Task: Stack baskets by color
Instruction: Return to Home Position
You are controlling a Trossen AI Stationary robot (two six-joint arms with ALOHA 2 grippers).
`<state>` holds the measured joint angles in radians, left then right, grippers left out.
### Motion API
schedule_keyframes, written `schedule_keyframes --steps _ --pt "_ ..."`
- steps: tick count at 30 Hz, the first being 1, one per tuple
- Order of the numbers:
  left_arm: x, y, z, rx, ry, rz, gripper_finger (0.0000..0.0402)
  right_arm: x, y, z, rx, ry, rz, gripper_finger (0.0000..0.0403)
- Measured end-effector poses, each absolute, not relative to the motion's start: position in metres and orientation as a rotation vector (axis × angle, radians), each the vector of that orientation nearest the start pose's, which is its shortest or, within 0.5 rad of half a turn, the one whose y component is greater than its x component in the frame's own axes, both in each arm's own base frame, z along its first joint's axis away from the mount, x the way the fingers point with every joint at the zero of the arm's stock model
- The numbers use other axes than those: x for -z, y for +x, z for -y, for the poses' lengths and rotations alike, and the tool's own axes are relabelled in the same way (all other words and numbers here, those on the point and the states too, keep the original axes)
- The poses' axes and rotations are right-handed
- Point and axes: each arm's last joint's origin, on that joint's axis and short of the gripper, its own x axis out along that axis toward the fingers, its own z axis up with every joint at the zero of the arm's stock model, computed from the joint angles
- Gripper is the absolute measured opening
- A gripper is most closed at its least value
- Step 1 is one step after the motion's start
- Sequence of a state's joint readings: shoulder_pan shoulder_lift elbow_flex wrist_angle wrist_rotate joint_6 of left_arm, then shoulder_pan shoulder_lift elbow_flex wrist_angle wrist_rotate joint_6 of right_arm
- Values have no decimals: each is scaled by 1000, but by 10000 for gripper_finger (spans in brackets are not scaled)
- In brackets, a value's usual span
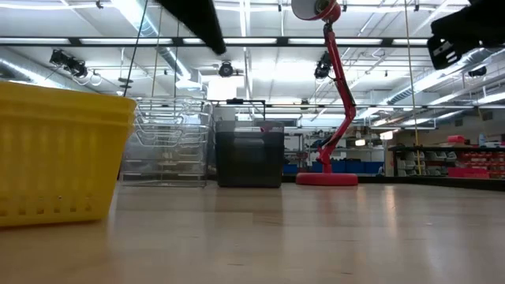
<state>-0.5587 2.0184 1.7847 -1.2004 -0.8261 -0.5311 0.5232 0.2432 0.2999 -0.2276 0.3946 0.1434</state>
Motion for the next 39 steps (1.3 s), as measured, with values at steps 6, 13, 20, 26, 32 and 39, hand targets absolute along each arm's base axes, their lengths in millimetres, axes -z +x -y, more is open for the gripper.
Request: schedule_keyframes --steps 6,13,20,26,32,39 --pt "-235 342 167 -506 605 -1024 7 -211 81 -35 -181 18 -82 9" --pt "-242 329 126 -397 612 -973 8 -203 76 -35 -250 34 -35 9" --pt "-249 300 94 -286 540 -767 4 -188 80 -38 -272 75 -62 9" --pt "-246 265 70 -178 388 -493 7 -179 85 -40 -267 96 14 9" --pt "-239 224 59 -144 292 -295 6 -172 88 -41 -221 119 53 9" --pt "-253 178 50 -128 200 -151 7 -176 88 -38 -130 162 98 9"
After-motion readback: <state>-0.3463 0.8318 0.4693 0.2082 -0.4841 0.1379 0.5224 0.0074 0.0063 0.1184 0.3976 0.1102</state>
